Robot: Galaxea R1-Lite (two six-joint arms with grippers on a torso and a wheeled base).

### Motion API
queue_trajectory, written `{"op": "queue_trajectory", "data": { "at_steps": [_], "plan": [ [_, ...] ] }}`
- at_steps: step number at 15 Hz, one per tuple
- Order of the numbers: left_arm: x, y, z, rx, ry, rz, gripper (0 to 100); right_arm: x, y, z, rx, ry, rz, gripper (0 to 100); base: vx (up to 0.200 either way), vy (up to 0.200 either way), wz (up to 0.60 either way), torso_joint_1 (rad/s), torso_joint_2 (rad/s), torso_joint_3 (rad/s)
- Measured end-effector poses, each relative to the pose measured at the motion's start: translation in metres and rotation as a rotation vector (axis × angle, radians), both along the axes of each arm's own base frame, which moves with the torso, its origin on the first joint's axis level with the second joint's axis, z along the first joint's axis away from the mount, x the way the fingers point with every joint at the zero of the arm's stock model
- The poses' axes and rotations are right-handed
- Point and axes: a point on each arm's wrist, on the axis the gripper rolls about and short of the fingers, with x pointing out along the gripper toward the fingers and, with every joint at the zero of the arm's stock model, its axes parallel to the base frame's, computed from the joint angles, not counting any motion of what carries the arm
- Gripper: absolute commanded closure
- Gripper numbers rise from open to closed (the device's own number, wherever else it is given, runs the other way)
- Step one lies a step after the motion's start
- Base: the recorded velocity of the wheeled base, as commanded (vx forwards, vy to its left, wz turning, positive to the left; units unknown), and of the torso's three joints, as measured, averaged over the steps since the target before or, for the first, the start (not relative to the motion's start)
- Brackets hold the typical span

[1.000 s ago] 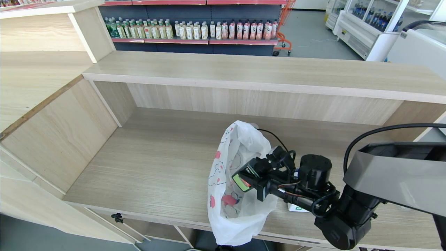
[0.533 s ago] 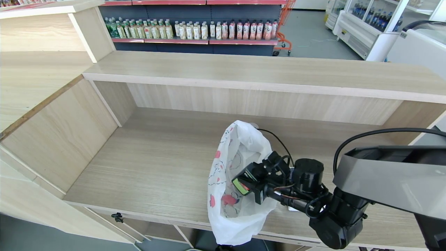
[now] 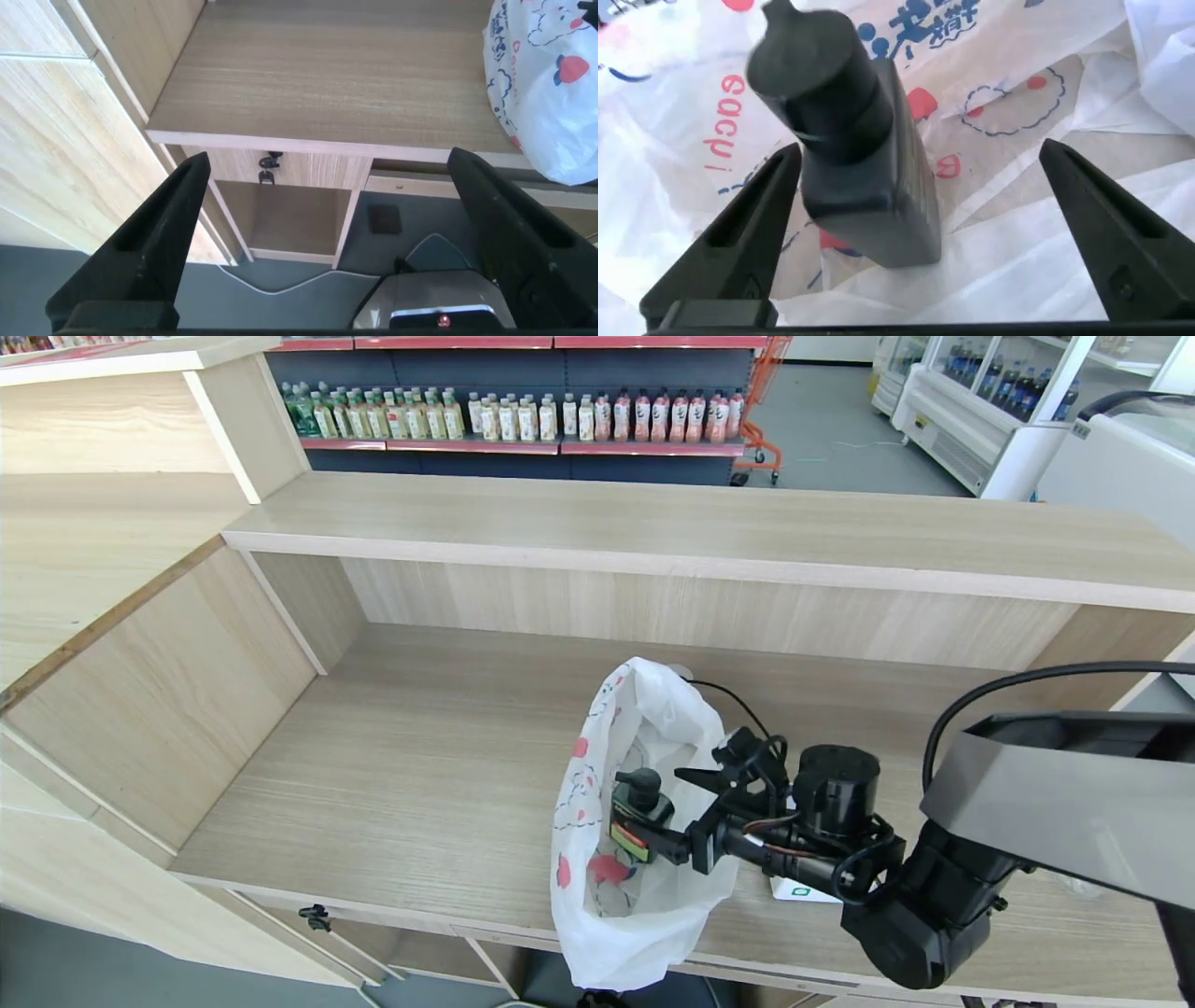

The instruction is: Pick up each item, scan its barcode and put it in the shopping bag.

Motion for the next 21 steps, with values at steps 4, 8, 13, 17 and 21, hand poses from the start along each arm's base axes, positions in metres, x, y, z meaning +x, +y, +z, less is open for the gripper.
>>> {"op": "queue_trajectory", "data": {
  "at_steps": [4,8,13,17,21],
  "plan": [
    [0.000,0.000,0.000,0.000,0.000,0.000,0,-0.015,-0.020,0.069,0.121,-0.011,0.005,0,0.000,0.000,0.00,0.000,0.00,0.000],
    [0.000,0.000,0.000,0.000,0.000,0.000,0,-0.060,-0.065,0.125,0.180,-0.072,-0.013,0,0.000,0.000,0.00,0.000,0.00,0.000],
    [0.000,0.000,0.000,0.000,0.000,0.000,0,-0.124,-0.150,0.117,0.020,0.031,-0.282,0,0.000,0.000,0.00,0.000,0.00,0.000],
    [0.000,0.000,0.000,0.000,0.000,0.000,0,-0.153,-0.169,0.116,0.002,0.009,-0.370,0,0.000,0.000,0.00,0.000,0.00,0.000],
    [0.000,0.000,0.000,0.000,0.000,0.000,0,-0.167,-0.173,0.115,0.017,0.031,-0.421,0,-0.100,0.000,0.00,0.001,0.00,0.002]
  ]
}}
